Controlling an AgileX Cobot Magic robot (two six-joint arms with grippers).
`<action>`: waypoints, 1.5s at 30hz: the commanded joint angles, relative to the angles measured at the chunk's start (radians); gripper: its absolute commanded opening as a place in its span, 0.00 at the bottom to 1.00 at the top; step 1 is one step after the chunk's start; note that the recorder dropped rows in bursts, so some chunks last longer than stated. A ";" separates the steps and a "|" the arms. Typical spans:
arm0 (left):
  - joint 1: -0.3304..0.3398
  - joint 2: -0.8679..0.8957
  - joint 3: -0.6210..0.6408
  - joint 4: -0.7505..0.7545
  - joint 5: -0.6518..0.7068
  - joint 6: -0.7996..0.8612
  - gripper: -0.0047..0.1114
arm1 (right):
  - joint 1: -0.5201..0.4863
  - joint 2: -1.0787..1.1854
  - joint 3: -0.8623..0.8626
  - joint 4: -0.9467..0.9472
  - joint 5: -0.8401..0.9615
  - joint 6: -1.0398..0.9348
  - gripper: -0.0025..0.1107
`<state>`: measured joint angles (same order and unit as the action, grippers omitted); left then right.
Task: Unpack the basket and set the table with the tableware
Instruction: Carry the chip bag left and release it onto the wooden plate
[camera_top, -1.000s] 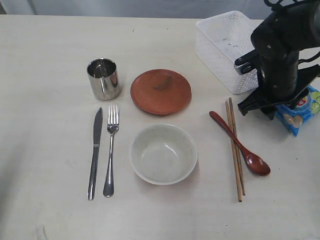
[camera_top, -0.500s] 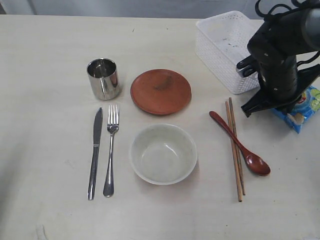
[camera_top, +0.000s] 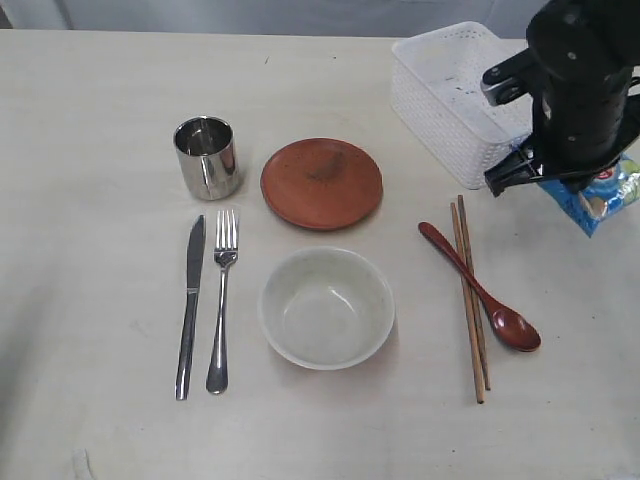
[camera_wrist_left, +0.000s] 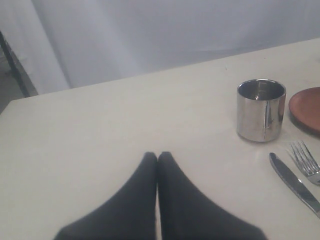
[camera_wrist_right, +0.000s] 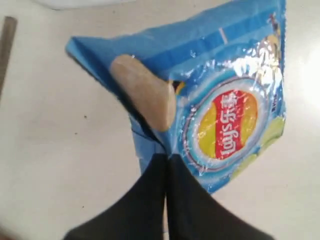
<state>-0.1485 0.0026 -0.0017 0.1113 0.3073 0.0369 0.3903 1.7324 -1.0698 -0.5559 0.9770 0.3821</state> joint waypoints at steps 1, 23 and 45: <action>0.005 -0.003 0.002 -0.003 -0.008 -0.003 0.04 | 0.075 -0.137 0.016 0.046 0.035 -0.016 0.02; 0.005 -0.003 0.002 -0.003 -0.008 -0.003 0.04 | 0.429 0.080 -0.326 0.145 -0.071 -0.011 0.02; 0.005 -0.003 0.002 -0.003 -0.008 -0.003 0.04 | 0.429 0.272 -0.490 0.172 -0.035 -0.055 0.51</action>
<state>-0.1485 0.0026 -0.0017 0.1113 0.3073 0.0369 0.8200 2.0150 -1.5389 -0.3841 0.9209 0.3195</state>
